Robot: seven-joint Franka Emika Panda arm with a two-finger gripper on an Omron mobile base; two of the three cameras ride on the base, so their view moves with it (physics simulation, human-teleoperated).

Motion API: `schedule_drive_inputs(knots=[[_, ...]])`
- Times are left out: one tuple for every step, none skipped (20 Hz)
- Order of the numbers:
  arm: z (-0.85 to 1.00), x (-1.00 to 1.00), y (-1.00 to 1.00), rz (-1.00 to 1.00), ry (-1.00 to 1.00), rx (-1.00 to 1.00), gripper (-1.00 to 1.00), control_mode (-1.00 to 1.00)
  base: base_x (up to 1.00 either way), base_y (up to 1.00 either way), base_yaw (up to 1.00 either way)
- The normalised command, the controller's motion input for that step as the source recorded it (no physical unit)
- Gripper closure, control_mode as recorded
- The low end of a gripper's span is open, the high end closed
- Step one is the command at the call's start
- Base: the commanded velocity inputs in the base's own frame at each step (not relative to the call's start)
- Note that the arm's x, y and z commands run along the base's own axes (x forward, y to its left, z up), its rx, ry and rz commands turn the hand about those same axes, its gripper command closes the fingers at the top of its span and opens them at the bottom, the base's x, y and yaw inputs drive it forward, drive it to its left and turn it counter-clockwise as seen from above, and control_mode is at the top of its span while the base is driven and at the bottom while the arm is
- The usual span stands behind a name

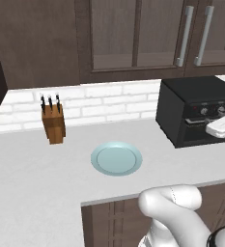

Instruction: Pick up the kebab skewer and baguette bread, and place them inside the toaster oven. Close the toaster oven door and start by setting the timer.

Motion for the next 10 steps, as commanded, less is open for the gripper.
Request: schedule_drive_inputs(knots=[[0.00, 0.15, -0.03, -0.09, 0.00, 0.00, -1.00, -1.00, 0.00, 0.00, 0.00], [0.00, 0.19, -0.04, -0.08, 0.00, 0.01, -1.00, -1.00, 0.00, 0.00, 0.00], [0.00, 0.20, -0.02, -0.08, -0.01, 0.01, -1.00, -1.00, 0.00, 0.00, 0.00], [0.00, 0.31, 0.00, -0.08, 0.00, 0.01, -1.00, -1.00, 0.00, 0.00, 0.00], [0.00, 0.31, 0.00, -0.07, 0.00, 0.02, -1.00, -1.00, 0.00, 0.00, 0.00], [0.00, 0.33, 0.00, -0.06, 0.00, 0.02, -1.00, -1.00, 0.00, 0.00, 0.00], [0.00, 0.30, 0.00, -0.05, 0.00, 0.03, -1.00, -1.00, 0.00, 0.00, 0.00], [0.00, 0.24, -0.04, -0.03, 0.00, 0.03, -1.00, -1.00, 0.00, 0.00, 0.00], [0.00, 0.15, -0.19, 0.00, 0.00, 0.04, -1.00, -1.00, 0.00, 0.00, 0.00], [0.00, 0.11, -0.21, 0.00, 0.00, 0.03, -1.00, -1.00, 0.00, 0.00, 0.00]])
